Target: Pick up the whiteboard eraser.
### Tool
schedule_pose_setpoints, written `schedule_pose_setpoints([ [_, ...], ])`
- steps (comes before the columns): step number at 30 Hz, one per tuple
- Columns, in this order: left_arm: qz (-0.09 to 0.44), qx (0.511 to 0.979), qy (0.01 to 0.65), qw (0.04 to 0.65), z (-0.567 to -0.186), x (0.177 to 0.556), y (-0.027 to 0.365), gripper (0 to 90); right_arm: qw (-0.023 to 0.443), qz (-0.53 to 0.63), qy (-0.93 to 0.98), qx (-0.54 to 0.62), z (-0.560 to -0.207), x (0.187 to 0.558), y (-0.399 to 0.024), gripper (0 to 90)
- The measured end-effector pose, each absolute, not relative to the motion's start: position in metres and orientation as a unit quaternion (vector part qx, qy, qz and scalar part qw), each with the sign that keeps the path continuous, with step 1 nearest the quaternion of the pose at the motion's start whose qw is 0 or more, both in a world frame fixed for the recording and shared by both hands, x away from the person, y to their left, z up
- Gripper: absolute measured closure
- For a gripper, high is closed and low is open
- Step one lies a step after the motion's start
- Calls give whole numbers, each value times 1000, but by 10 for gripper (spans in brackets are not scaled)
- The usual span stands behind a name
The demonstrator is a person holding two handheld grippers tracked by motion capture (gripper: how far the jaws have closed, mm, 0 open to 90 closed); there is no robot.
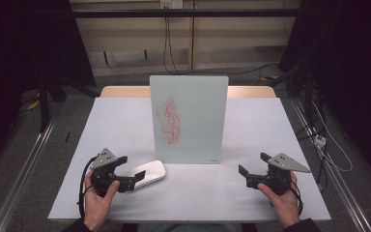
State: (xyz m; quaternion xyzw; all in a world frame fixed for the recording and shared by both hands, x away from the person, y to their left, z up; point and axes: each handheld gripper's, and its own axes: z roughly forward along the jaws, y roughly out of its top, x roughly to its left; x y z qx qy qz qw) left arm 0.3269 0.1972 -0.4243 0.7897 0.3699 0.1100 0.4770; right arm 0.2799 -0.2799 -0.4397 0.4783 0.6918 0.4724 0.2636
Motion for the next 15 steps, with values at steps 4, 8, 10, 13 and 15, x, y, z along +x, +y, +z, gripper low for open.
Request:
schedule_pose_setpoints([
  [4, 94, 803, 360, 466, -424, 330, 196, 90, 262, 470, 694, 478, -440, 280, -279, 62],
  [8, 81, 809, 358, 459, -424, 332, 195, 87, 262, 470, 695, 477, -440, 280, -278, 63],
  [10, 77, 813, 353, 457, -423, 333, 195, 89, 262, 470, 696, 475, -440, 280, -278, 62],
  [13, 73, 819, 344, 454, -419, 336, 194, 88, 263, 472, 696, 473, -439, 279, -278, 62],
  [15, 76, 820, 341, 454, -416, 338, 193, 84, 264, 469, 697, 473, -439, 279, -277, 62],
])
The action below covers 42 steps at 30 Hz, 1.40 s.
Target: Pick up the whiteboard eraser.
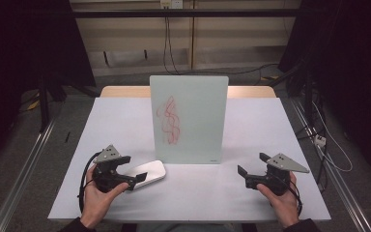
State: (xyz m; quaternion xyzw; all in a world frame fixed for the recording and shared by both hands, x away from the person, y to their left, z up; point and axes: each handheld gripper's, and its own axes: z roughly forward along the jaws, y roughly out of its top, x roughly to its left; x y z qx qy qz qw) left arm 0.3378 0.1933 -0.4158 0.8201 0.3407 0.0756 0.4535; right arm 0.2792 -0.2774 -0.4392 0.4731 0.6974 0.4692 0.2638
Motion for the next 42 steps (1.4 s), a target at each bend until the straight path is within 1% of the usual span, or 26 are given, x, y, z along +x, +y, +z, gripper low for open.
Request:
schedule_pose_setpoints([
  [5, 77, 832, 323, 445, -412, 342, 188, 73, 259, 471, 697, 474, -440, 280, -277, 62],
  [6, 84, 833, 320, 444, -412, 342, 186, 62, 258, 470, 698, 475, -440, 280, -276, 62],
  [7, 88, 844, 310, 429, -411, 345, 183, 58, 256, 467, 701, 475, -440, 280, -276, 62],
  [8, 88, 844, 310, 429, -411, 345, 183, 58, 256, 467, 700, 475, -440, 280, -276, 62],
  [9, 74, 851, 304, 422, -410, 349, 181, 60, 257, 468, 699, 476, -440, 280, -276, 62],
  [11, 77, 853, 300, 420, -410, 350, 181, 65, 256, 468, 699, 476, -440, 280, -277, 63],
  [14, 68, 859, 300, 410, -408, 355, 177, 83, 256, 467, 700, 475, -440, 281, -276, 63],
  [16, 75, 856, 309, 408, -408, 360, 175, 83, 256, 467, 701, 475, -440, 281, -276, 63],
  [21, 69, 866, 305, 391, -408, 371, 166, 83, 256, 468, 701, 474, -440, 282, -276, 64],
  [24, 52, 871, 296, 390, -411, 374, 162, 82, 255, 467, 702, 473, -440, 282, -275, 65],
  [31, 40, 892, 290, 343, -417, 374, 162, 86, 254, 469, 700, 475, -440, 281, -276, 65],
  [33, 33, 897, 284, 336, -418, 375, 162, 100, 255, 469, 701, 474, -440, 282, -276, 65],
  [34, 28, 904, 270, 330, -420, 374, 162, 114, 253, 468, 701, 475, -440, 282, -276, 65],
  [36, 24, 907, 266, 326, -421, 374, 161, 157, 254, 467, 702, 474, -440, 281, -275, 65],
  [37, 24, 909, 264, 321, -422, 373, 160, 157, 254, 467, 702, 474, -440, 281, -275, 65],
  [38, 17, 916, 254, 311, -425, 373, 158, 174, 254, 467, 702, 474, -440, 281, -275, 65],
  [39, 17, 914, 259, 311, -427, 371, 156, 196, 254, 467, 702, 474, -440, 281, -275, 65],
  [42, 17, 918, 256, 302, -430, 370, 154, 199, 254, 467, 702, 473, -440, 281, -275, 65],
])
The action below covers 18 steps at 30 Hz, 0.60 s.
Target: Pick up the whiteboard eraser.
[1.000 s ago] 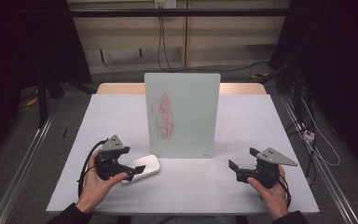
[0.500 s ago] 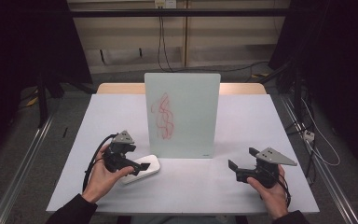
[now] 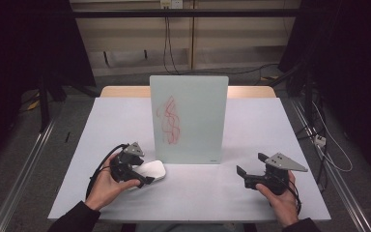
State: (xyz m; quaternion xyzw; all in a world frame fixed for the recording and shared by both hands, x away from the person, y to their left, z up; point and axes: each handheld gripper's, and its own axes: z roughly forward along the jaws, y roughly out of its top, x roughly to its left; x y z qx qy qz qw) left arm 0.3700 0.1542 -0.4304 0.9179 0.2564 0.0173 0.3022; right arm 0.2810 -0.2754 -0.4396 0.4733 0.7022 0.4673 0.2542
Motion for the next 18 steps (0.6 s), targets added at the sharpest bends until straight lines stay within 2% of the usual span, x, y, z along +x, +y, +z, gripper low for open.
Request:
schedule_pose_setpoints([
  [6, 27, 927, 242, 284, -435, 370, 152, 245, 252, 467, 704, 472, -440, 281, -275, 65],
  [18, 46, 941, 211, 260, -437, 368, 150, 270, 253, 466, 704, 473, -440, 281, -275, 64],
])
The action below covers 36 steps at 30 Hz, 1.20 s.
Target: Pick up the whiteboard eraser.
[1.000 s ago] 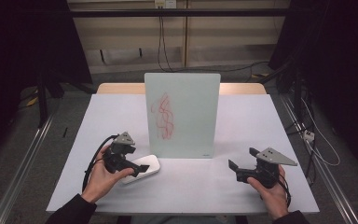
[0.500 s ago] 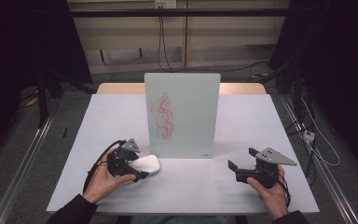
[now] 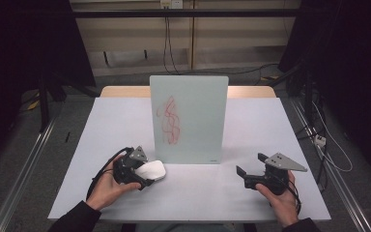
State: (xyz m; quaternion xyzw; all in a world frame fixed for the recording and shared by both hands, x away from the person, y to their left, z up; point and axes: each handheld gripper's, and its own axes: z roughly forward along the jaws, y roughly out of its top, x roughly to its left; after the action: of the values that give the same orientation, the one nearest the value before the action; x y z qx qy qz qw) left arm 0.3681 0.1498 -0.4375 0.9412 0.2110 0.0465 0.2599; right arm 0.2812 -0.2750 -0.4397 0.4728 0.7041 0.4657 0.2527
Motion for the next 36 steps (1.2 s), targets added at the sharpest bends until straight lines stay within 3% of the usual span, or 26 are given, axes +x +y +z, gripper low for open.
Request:
schedule_pose_setpoints([
  [17, 43, 944, 199, 260, -436, 366, 151, 306, 252, 465, 705, 472, -440, 282, -274, 64],
  [36, 55, 926, 212, 307, -427, 359, 158, 309, 249, 465, 706, 473, -440, 283, -274, 64],
])
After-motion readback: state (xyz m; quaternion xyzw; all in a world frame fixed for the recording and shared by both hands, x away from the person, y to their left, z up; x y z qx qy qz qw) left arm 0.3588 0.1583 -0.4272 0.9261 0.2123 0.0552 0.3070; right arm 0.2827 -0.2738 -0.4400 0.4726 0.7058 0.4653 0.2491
